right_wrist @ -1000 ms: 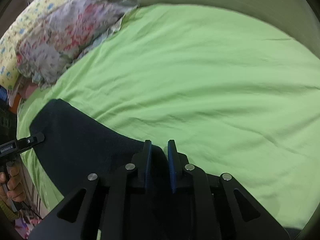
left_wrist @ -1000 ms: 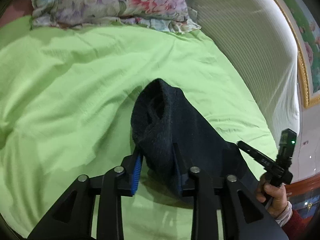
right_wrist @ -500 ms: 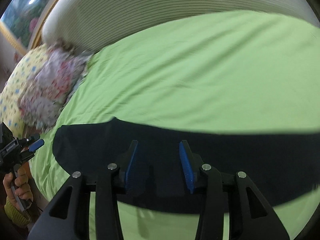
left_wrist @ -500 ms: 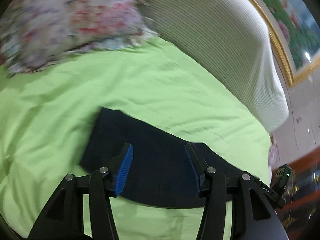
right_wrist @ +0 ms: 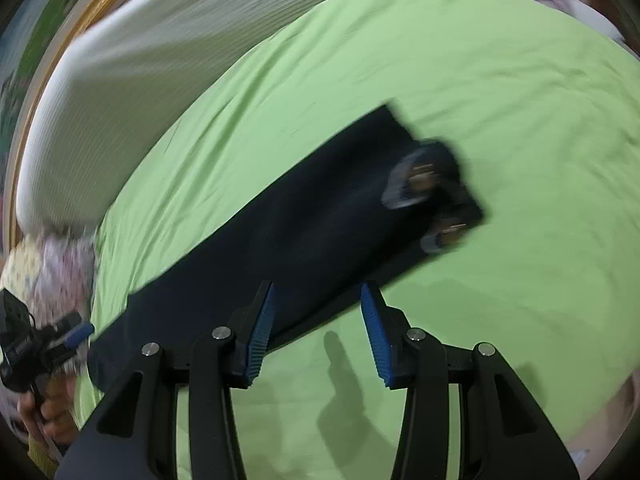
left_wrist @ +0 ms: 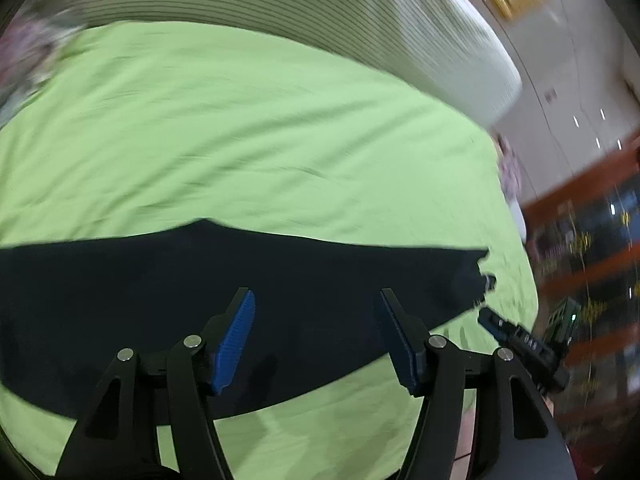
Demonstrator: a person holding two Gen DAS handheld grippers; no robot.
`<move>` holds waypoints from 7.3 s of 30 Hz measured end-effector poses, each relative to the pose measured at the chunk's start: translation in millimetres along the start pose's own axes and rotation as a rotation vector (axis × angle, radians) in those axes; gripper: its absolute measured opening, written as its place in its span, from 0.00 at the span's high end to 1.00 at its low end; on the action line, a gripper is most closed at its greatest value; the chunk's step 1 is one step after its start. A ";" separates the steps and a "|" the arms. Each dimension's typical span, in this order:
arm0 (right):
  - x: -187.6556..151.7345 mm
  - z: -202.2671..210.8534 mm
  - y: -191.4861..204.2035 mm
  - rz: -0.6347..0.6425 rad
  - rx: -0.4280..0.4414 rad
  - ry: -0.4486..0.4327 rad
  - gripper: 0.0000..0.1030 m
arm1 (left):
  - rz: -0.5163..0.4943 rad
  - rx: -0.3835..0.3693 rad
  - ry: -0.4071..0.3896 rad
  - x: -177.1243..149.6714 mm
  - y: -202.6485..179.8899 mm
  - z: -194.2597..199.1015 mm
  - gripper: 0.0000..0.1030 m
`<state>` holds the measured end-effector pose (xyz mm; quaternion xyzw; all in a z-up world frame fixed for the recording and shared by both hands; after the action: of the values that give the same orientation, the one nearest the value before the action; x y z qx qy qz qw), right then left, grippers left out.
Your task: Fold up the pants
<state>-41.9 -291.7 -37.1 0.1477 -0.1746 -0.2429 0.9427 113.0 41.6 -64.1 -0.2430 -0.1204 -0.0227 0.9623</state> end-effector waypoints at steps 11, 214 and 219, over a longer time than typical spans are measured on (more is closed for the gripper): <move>29.2 -11.0 -17.7 -0.117 0.061 -0.051 0.55 | -0.260 0.000 0.172 19.3 -113.2 -80.6 0.35; -162.1 -208.7 527.8 1.314 0.521 0.751 0.75 | 0.732 -0.155 -0.403 -98.7 273.1 80.7 0.80; -138.7 -172.8 519.5 1.294 0.546 0.716 0.75 | 0.671 -0.185 -0.429 -82.5 242.0 99.4 0.82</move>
<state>124.7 247.9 -38.8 0.3122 0.0350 0.4678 0.8261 35.8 300.6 -111.2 -0.3536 -0.2298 0.3331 0.8433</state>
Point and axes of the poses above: each gripper's, at about its wrist camera, not at the fingertips, and z roughly against the way its jaws point, y to its left, x to its top, the point moved 10 cm from there along -z, roughly the way its jaws point, and after that the axes turned 8 degrees about y, right-handed, at the moved point
